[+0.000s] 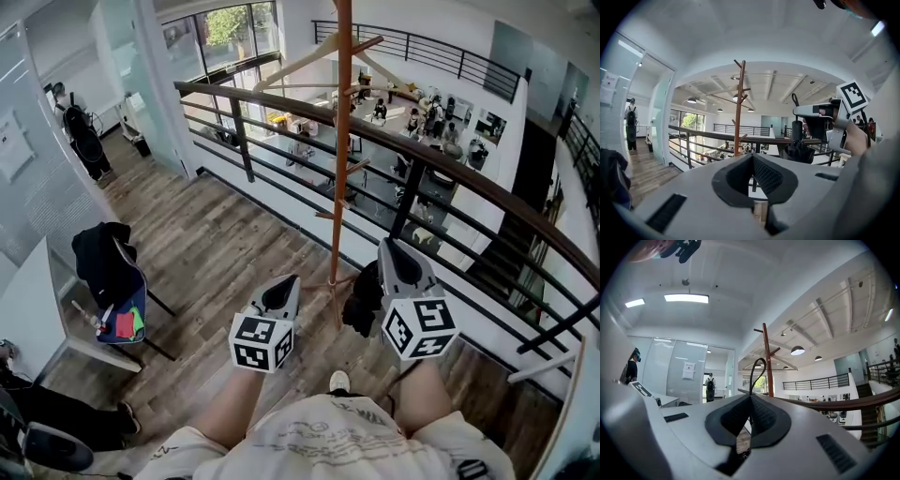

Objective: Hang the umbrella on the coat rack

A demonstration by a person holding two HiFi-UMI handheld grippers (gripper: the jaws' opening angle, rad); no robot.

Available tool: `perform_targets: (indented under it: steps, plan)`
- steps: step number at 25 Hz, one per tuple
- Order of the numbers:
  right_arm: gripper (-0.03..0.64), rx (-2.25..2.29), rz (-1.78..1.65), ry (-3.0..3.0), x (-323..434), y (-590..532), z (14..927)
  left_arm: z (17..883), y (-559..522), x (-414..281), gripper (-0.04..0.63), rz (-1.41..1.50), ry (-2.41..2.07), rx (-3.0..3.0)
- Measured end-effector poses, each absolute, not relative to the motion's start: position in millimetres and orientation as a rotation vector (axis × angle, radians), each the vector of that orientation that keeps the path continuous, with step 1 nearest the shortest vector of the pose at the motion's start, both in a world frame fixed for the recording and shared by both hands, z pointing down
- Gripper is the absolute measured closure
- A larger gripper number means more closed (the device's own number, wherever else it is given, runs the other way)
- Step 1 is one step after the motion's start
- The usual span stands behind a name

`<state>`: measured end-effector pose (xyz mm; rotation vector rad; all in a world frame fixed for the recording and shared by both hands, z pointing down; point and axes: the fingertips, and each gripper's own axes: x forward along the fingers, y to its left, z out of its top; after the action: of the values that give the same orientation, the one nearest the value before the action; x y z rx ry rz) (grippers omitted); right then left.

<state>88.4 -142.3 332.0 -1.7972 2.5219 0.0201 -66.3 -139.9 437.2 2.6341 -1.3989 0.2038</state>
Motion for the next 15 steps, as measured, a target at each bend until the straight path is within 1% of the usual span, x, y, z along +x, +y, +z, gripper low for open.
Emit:
perform_targets:
  steps: [15]
  plan:
    - [0.614,-1.690,0.051,2.603,126,-281,308,425,-259,-23,0.591,0.223,-1.515,2.588]
